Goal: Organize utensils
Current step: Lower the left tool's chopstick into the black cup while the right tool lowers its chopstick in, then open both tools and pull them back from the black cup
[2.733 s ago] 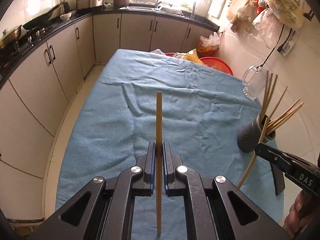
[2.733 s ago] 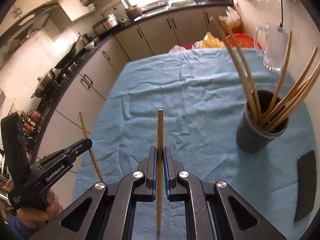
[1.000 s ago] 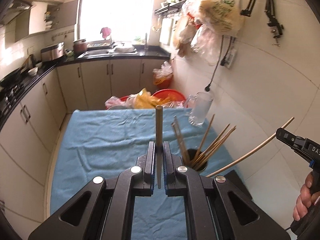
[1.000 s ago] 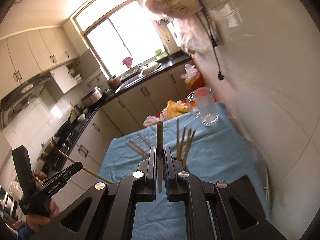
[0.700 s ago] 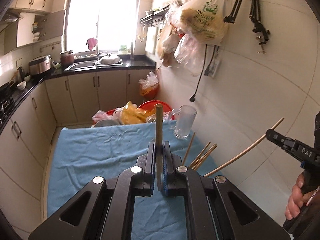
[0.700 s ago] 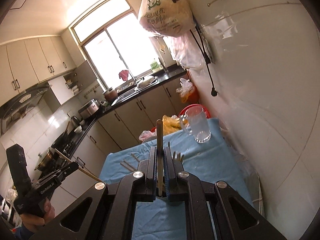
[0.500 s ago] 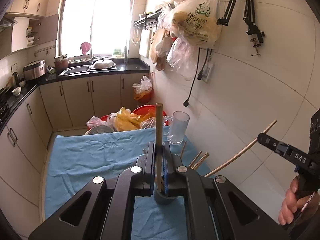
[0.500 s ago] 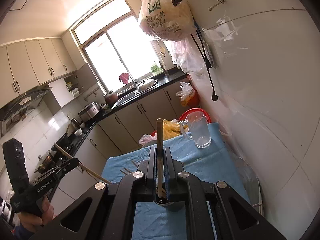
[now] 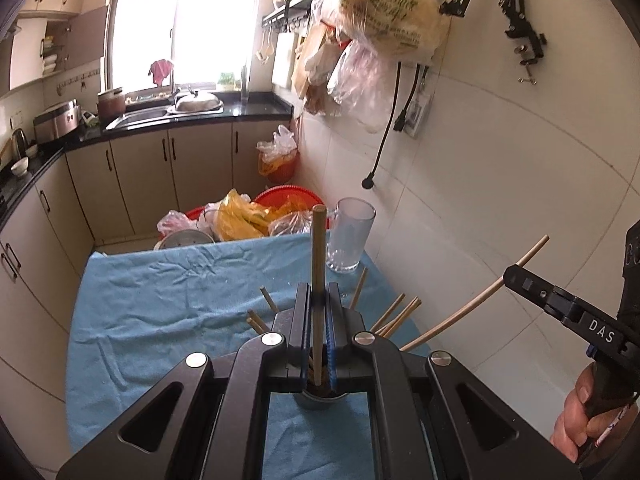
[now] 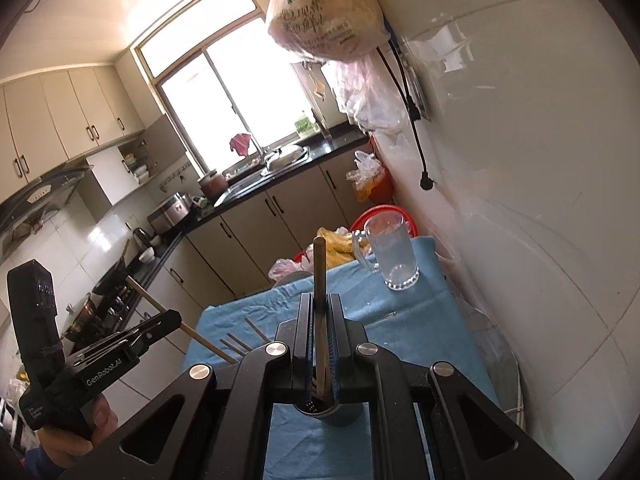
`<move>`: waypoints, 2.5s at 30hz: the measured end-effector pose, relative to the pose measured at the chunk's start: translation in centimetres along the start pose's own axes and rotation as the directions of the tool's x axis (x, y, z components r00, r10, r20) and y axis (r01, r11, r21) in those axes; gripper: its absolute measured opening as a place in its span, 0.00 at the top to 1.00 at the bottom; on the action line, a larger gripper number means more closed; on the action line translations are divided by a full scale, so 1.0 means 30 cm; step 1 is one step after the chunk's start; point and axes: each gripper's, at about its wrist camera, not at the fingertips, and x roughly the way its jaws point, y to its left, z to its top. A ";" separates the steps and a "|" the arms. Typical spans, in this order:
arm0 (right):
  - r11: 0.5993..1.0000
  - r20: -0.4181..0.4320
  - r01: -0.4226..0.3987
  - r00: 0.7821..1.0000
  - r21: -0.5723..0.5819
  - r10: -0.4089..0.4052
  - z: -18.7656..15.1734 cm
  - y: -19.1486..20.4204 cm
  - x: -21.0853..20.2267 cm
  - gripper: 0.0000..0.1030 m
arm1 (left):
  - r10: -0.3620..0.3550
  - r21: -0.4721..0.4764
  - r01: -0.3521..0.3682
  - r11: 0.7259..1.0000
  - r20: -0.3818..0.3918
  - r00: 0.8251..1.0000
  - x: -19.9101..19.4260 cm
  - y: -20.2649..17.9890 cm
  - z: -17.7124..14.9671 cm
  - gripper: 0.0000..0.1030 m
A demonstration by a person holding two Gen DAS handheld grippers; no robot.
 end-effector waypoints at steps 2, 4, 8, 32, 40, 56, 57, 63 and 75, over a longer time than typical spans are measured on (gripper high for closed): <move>1.000 -0.012 0.005 1.000 -0.005 -0.005 -0.006 -0.003 0.024 0.93 | 0.008 -0.003 -0.008 1.000 -0.010 1.000 0.023 0.007 -0.012 0.94; 1.000 -0.022 0.013 1.000 -0.014 -0.013 -0.014 -0.003 0.048 0.93 | 0.014 -0.007 -0.015 1.000 -0.023 1.000 0.050 0.013 -0.026 0.94; 0.999 -0.042 0.023 0.999 -0.037 -0.025 -0.041 0.006 0.103 0.93 | 0.027 -0.014 -0.027 1.000 -0.048 0.998 0.095 0.033 -0.054 0.94; 0.996 -0.164 0.040 0.985 -0.076 -0.052 -0.144 0.002 0.280 0.93 | 0.082 0.019 -0.081 0.997 -0.115 0.990 0.204 0.040 -0.142 0.93; 0.997 -0.194 0.043 0.980 -0.067 -0.055 -0.165 -0.010 0.313 0.93 | 0.089 0.014 -0.088 0.996 -0.125 0.988 0.218 0.056 -0.159 0.93; 0.998 -0.142 0.046 0.989 -0.041 -0.051 -0.107 -0.015 0.206 0.66 | 0.127 -0.034 -0.128 0.991 -0.028 0.992 0.090 0.088 -0.135 0.52; 0.997 -0.124 0.058 0.990 -0.041 -0.062 -0.098 -0.014 0.181 0.61 | 0.140 -0.041 -0.140 0.989 -0.004 0.990 0.064 0.093 -0.129 0.50; 0.974 0.006 0.196 0.980 -0.115 -0.197 -0.063 0.035 0.007 0.21 | 0.209 -0.052 -0.205 0.977 0.098 0.973 -0.127 0.120 -0.123 0.16; 0.911 -0.060 0.348 0.928 -0.221 -0.369 -0.236 0.102 -0.121 0.09 | 0.342 0.049 -0.346 0.937 0.069 0.937 -0.314 0.133 -0.292 0.00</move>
